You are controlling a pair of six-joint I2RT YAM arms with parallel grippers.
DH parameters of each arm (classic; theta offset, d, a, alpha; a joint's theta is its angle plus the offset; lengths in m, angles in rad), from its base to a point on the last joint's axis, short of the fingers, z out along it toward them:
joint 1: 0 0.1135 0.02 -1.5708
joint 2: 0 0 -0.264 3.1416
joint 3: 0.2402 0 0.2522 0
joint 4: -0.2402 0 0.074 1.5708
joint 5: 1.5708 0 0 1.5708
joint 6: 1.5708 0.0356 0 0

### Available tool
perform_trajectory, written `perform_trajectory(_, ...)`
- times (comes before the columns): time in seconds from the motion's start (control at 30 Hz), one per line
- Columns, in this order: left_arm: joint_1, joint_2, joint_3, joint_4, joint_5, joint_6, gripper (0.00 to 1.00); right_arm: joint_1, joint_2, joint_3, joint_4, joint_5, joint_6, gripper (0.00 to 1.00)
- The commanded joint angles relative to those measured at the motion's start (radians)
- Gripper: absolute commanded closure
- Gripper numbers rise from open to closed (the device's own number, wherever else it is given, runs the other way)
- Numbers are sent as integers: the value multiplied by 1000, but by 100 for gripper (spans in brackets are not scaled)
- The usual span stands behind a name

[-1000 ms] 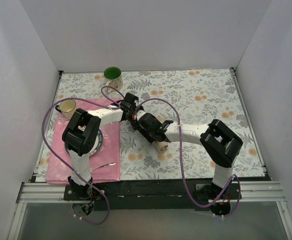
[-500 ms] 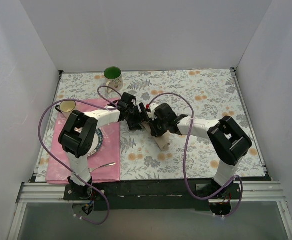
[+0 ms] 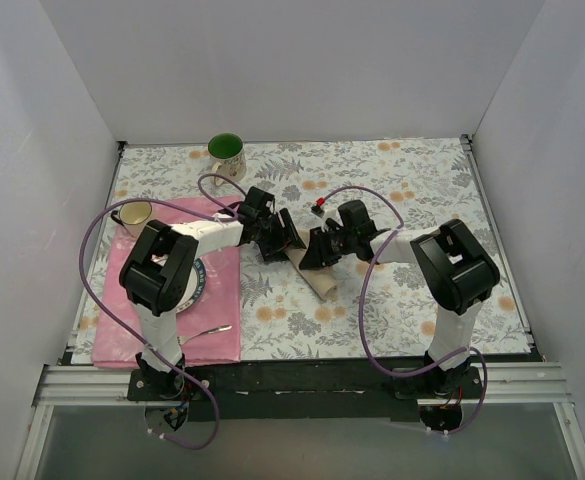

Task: Fold the napkin, place the utensils inside, and roll it up
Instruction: Roll the napkin with the utensil

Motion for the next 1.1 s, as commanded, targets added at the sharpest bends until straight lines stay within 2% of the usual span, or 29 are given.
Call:
perform_trajectory(0.0, -18, 59, 10, -43, -46, 9, 45, -12, 40, -45, 22, -106, 37, 64)
perform_trajectory(0.1, -18, 50, -1, -40, -55, 18, 52, -18, 24, -34, -18, -86, 11, 61)
perform_trajectory(0.23, -18, 32, -16, -36, -58, 30, 55, -15, -33, 2, -154, 27, -71, 46)
perform_trajectory(0.37, -16, 27, -22, -33, -46, 29, 57, 33, -110, 68, -335, 230, -183, 35)
perform_trajectory(0.53, -16, 29, -25, -27, -28, 27, 58, 121, -191, 123, -421, 431, -240, 25)
perform_trajectory(0.67, -16, 33, -24, -27, -15, 24, 59, 203, -211, 148, -449, 642, -271, 23)
perform_trajectory(0.83, -15, 38, -19, -21, -2, 15, 60, 329, -156, 182, -464, 863, -280, 20)
perform_trajectory(1.07, -15, 44, -19, -20, 12, 6, 60, 415, -61, 220, -445, 1039, -280, 20)
